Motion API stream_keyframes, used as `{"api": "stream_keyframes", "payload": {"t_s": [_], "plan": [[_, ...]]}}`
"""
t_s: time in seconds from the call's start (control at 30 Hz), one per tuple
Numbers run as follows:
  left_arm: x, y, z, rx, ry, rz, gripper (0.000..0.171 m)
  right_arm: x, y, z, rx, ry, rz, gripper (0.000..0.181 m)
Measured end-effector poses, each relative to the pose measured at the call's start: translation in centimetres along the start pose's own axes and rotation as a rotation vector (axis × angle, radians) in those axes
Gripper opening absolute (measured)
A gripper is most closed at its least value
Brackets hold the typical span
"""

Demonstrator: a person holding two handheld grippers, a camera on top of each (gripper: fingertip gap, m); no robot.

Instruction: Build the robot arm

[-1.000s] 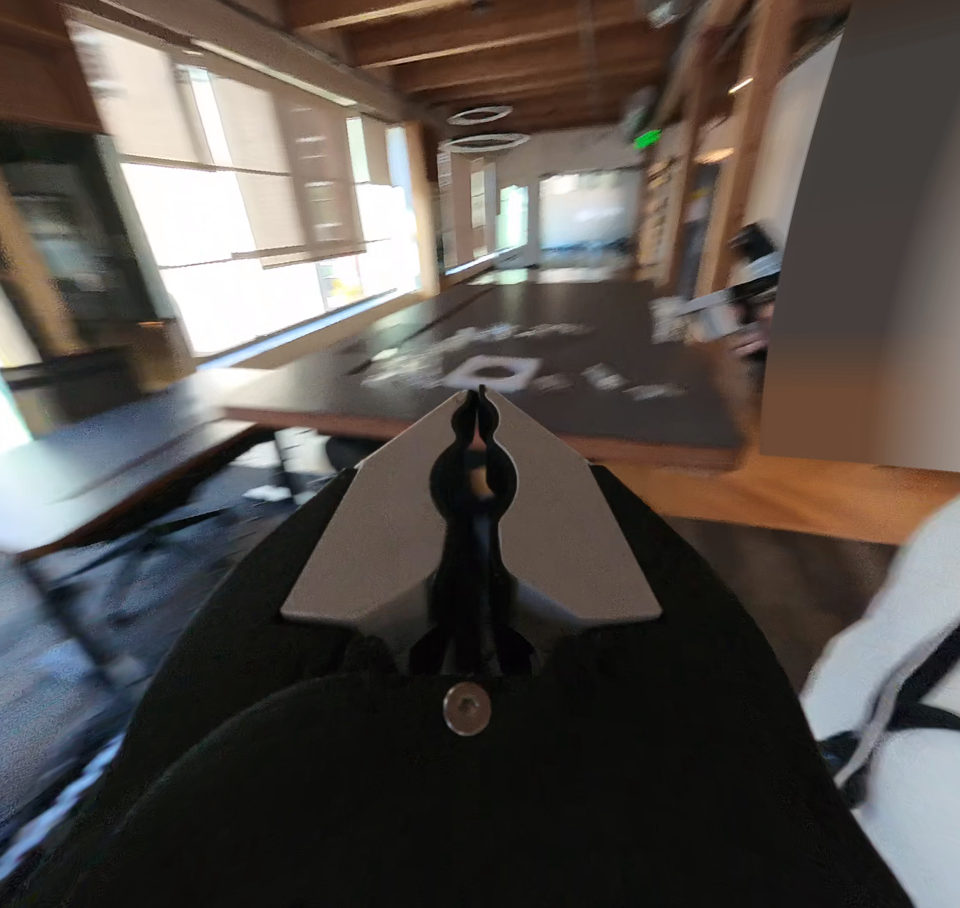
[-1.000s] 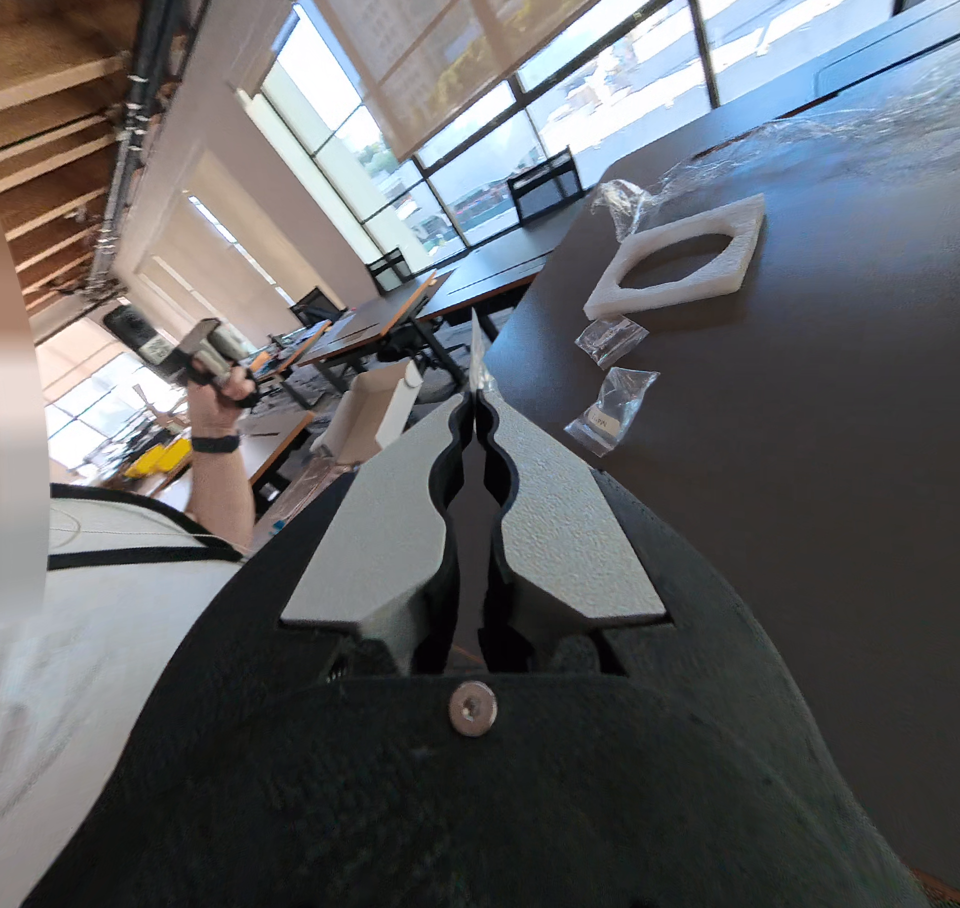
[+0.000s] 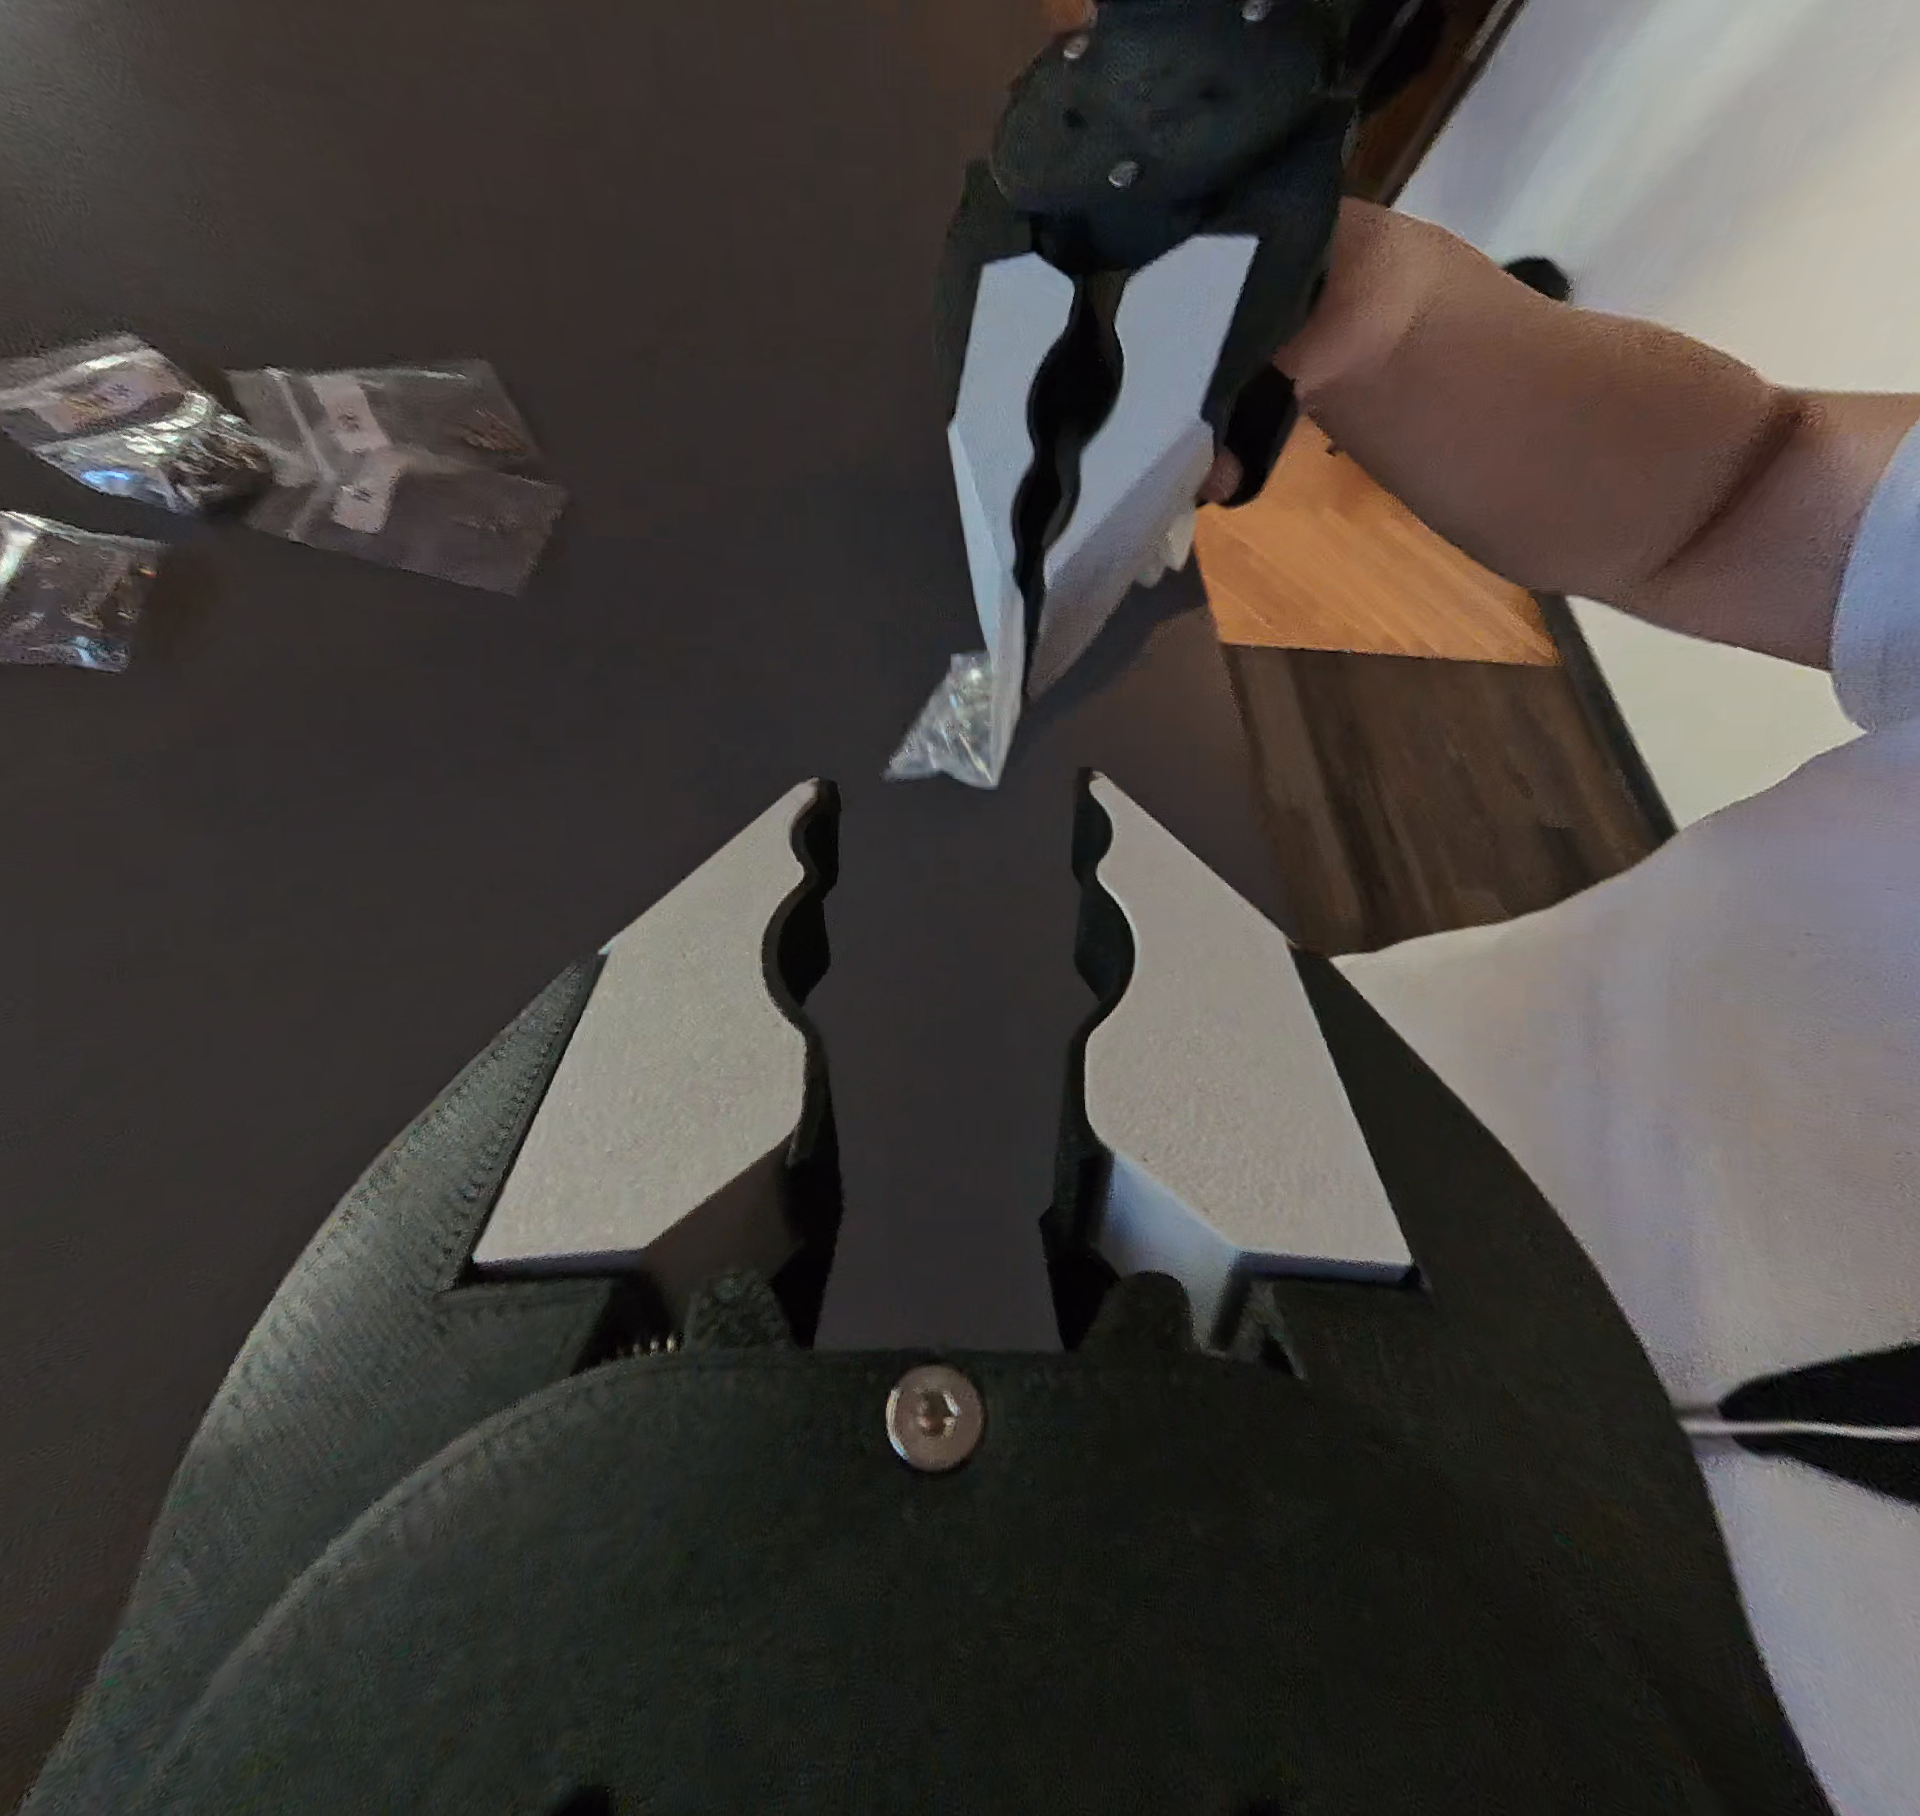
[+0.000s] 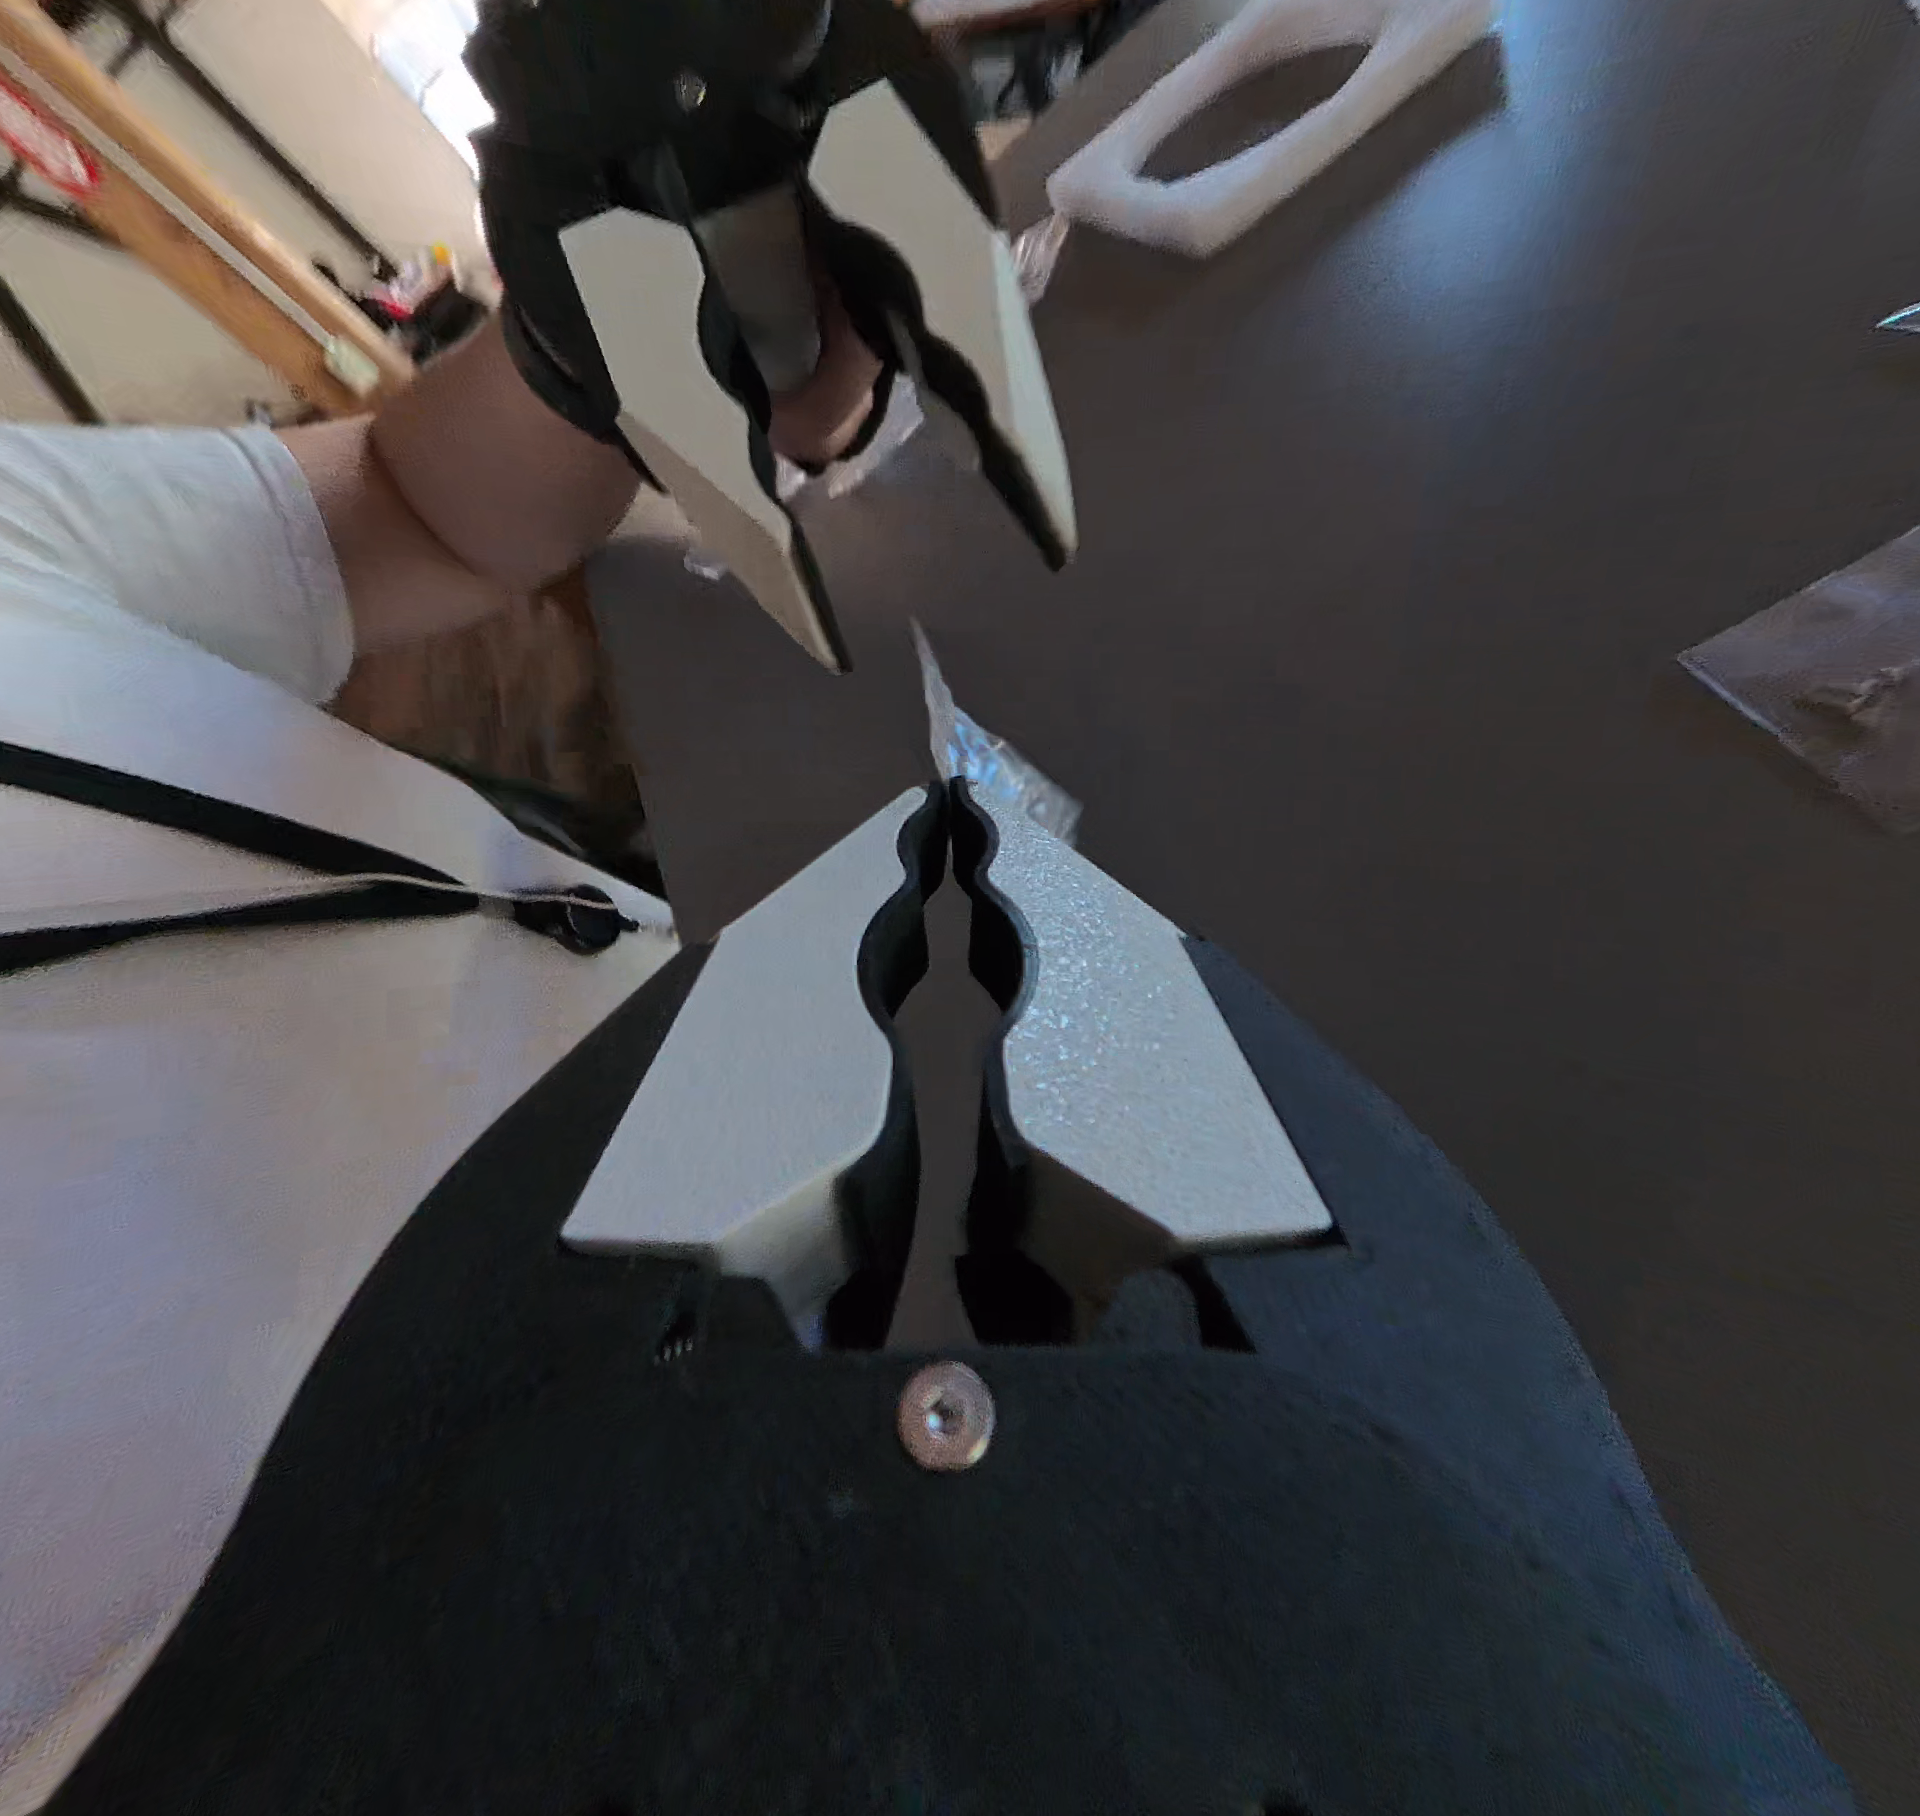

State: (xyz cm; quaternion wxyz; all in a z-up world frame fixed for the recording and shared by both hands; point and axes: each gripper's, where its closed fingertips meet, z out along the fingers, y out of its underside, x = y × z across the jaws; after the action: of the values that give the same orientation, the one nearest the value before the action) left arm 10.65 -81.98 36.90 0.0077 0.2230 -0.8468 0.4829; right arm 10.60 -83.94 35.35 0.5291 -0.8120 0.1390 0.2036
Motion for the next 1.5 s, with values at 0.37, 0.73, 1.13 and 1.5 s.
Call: {"api": "stream_keyframes", "payload": {"t_s": [0.37, 0.73, 1.13, 1.5], "plan": [[-2.5, -2.2, 6.9, 0.009, -0.059, -0.173, 0.000, 5.1, -0.4, -4.1, -0.203, -0.278, -0.107, 0.000], [-5.5, -1.9, 9.8, -0.394, -0.119, 0.132, 0.000, 7.9, -1.5, -5.6, -0.437, -0.522, -0.220, 0.018], [-8.2, -3.7, 9.9, -0.612, -0.451, 0.609, 0.000, 9.9, -1.3, -6.9, -0.279, -0.320, -0.442, 0.000], [-8.3, -3.6, 6.1, -0.487, -0.792, 0.358, 0.007, 9.5, -1.2, -6.8, -0.240, -0.241, -0.350, 0.000]]}}
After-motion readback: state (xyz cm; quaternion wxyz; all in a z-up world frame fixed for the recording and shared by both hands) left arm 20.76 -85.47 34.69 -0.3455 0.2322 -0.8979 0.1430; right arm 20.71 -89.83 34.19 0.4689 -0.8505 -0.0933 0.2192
